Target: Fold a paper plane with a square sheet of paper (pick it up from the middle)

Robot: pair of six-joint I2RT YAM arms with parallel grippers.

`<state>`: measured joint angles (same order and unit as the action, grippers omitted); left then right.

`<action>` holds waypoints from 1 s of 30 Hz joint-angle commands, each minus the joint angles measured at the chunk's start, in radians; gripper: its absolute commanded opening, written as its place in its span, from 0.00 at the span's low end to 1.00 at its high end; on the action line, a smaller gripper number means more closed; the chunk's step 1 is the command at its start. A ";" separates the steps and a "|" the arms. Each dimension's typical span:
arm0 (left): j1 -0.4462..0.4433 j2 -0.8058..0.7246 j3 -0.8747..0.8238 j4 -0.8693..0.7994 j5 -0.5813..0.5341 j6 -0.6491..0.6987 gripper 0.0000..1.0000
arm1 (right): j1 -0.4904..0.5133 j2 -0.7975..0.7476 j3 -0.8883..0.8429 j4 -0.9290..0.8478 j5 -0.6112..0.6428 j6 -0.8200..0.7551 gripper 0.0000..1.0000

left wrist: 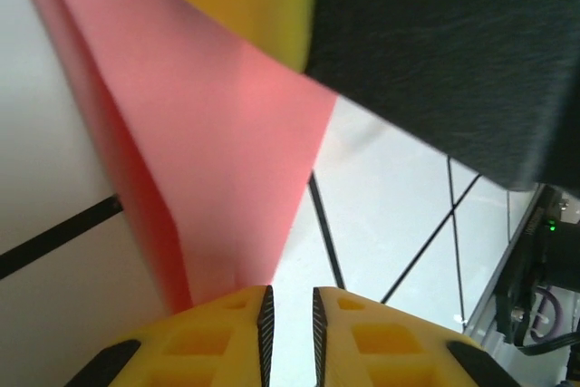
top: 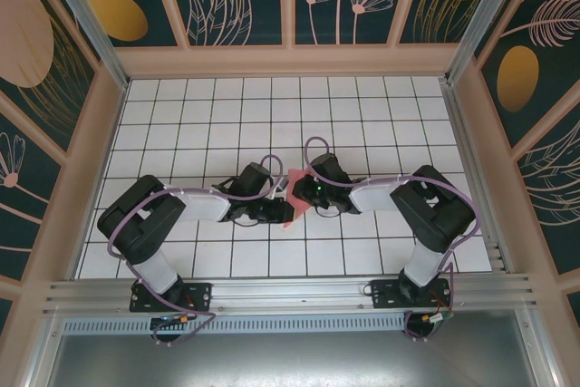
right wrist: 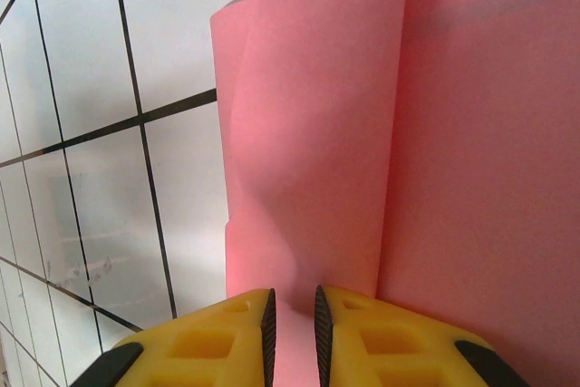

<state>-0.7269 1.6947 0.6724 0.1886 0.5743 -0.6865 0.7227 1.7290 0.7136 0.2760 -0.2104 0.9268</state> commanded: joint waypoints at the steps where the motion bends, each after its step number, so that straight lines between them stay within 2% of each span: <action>1: -0.006 0.043 -0.026 -0.044 -0.010 0.036 0.21 | 0.004 0.062 -0.016 -0.118 0.048 -0.003 0.24; 12: -0.005 0.026 -0.096 -0.092 -0.018 0.065 0.20 | 0.004 0.067 -0.011 -0.127 0.050 -0.007 0.24; 19: -0.006 0.025 -0.112 -0.129 0.022 0.098 0.19 | 0.004 0.070 -0.011 -0.129 0.050 -0.006 0.24; 30: -0.005 -0.088 -0.166 -0.155 0.008 0.081 0.18 | 0.004 0.067 -0.014 -0.126 0.054 0.000 0.24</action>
<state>-0.7258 1.6238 0.5602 0.2119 0.5838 -0.6121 0.7227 1.7317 0.7204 0.2649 -0.2104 0.9268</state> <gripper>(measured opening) 0.175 0.239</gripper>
